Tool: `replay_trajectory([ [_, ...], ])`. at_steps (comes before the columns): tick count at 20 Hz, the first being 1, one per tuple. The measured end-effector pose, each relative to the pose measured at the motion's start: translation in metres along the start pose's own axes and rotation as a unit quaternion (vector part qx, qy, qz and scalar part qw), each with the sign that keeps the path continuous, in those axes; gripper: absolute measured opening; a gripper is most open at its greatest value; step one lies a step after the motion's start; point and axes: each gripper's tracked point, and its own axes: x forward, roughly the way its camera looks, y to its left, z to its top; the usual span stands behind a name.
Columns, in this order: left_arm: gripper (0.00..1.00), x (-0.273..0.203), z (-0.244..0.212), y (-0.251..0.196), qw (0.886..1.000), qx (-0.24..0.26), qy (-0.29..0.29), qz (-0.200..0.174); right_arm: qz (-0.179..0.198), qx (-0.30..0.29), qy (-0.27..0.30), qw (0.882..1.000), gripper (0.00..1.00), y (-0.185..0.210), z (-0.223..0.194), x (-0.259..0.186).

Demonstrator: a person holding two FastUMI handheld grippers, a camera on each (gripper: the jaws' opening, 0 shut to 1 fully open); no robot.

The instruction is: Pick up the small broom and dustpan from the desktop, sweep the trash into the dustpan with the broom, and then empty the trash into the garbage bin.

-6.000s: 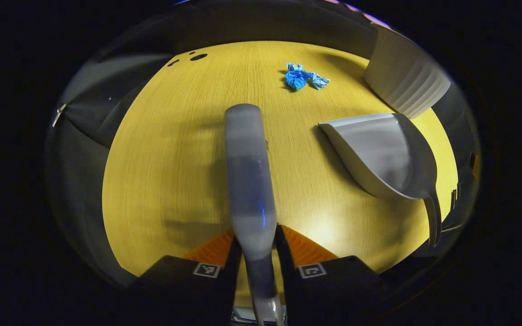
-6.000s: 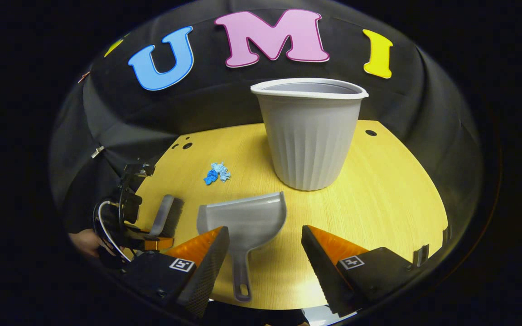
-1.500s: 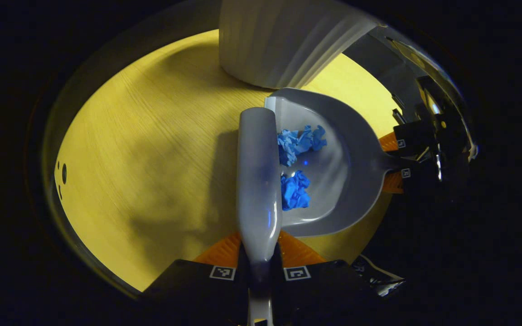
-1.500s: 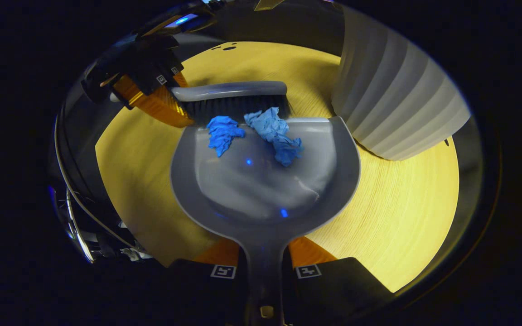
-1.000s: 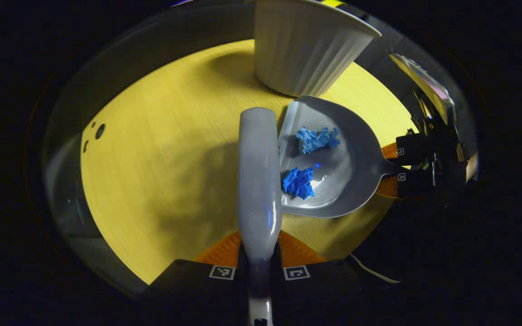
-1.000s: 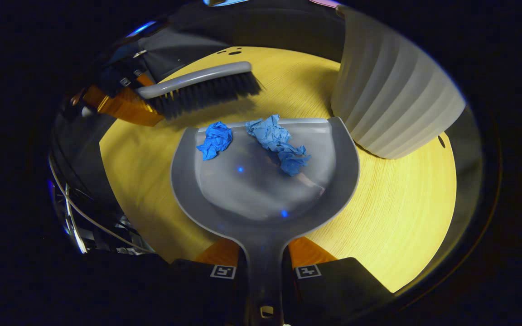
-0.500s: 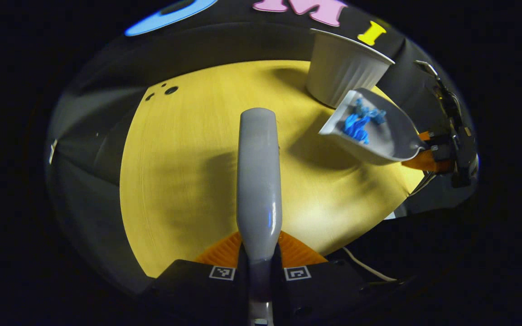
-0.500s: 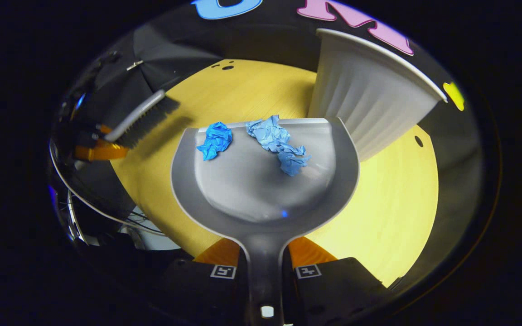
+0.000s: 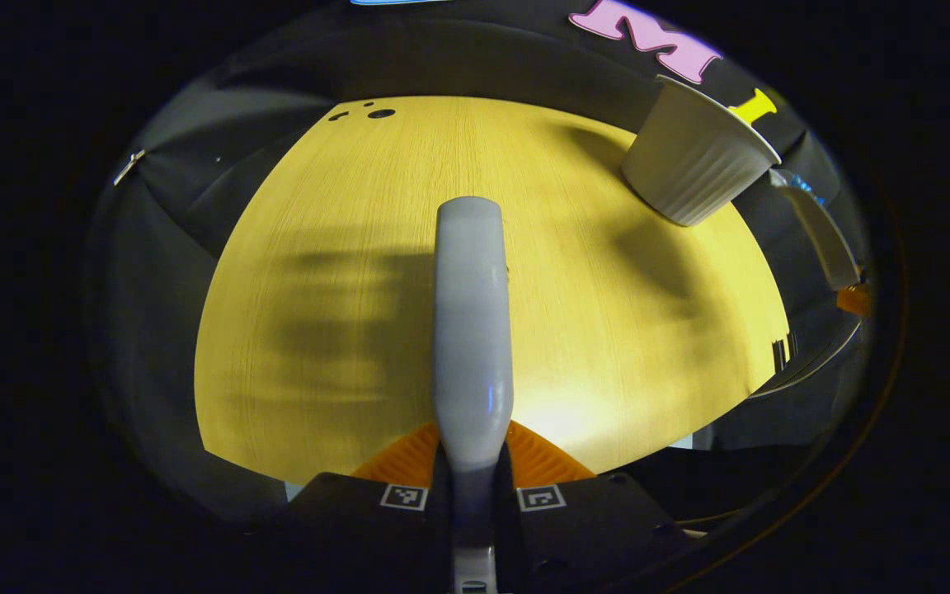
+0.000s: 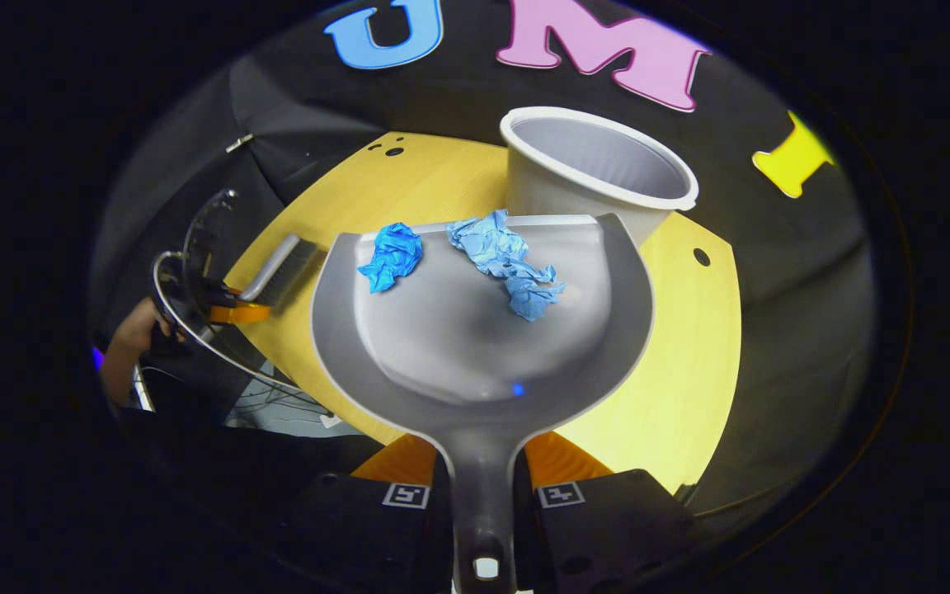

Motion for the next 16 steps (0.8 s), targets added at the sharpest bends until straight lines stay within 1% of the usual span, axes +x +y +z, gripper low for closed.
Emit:
replay_trajectory([
  [4, 0.25, 0.003, -0.001, 0.004, 1.0, -0.006, 0.002, -0.011, 0.009, 0.041, -0.011, 0.999, 0.33, 0.006, 0.007, -0.003],
  [5, 0.25, 0.002, -0.001, 0.005, 1.0, -0.004, 0.002, -0.012, 0.005, 0.048, -0.016, 0.999, 0.33, 0.007, 0.008, -0.006],
  [6, 0.22, 0.002, -0.001, 0.007, 1.0, -0.003, 0.002, -0.01, -0.002, 0.05, -0.02, 0.999, 0.33, 0.005, 0.008, -0.007],
  [7, 0.25, 0.0, -0.001, 0.006, 1.0, -0.002, 0.001, -0.009, -0.012, 0.048, -0.022, 0.999, 0.33, 0.001, 0.01, -0.005],
  [9, 0.25, 0.0, -0.001, 0.004, 1.0, -0.007, 0.002, -0.012, -0.035, 0.036, -0.025, 0.998, 0.33, -0.011, 0.015, 0.0],
  [11, 0.25, 0.0, 0.001, 0.012, 1.0, -0.016, 0.004, -0.009, -0.056, 0.029, -0.031, 0.998, 0.33, -0.021, 0.02, 0.002],
  [13, 0.25, 0.001, 0.001, 0.012, 1.0, -0.026, 0.004, -0.007, -0.076, 0.014, -0.052, 0.996, 0.33, -0.034, 0.03, 0.006],
  [14, 0.22, 0.002, 0.003, 0.011, 0.999, -0.031, 0.004, -0.006, -0.09, 0.003, -0.061, 0.994, 0.33, -0.043, 0.035, 0.01],
  [15, 0.22, 0.004, 0.002, 0.009, 0.999, -0.036, 0.002, -0.005, -0.103, -0.005, -0.072, 0.992, 0.33, -0.052, 0.044, 0.013],
  [16, 0.25, 0.003, 0.002, 0.01, 0.999, -0.041, 0.0, -0.001, -0.113, -0.01, -0.086, 0.99, 0.33, -0.056, 0.049, 0.015],
])
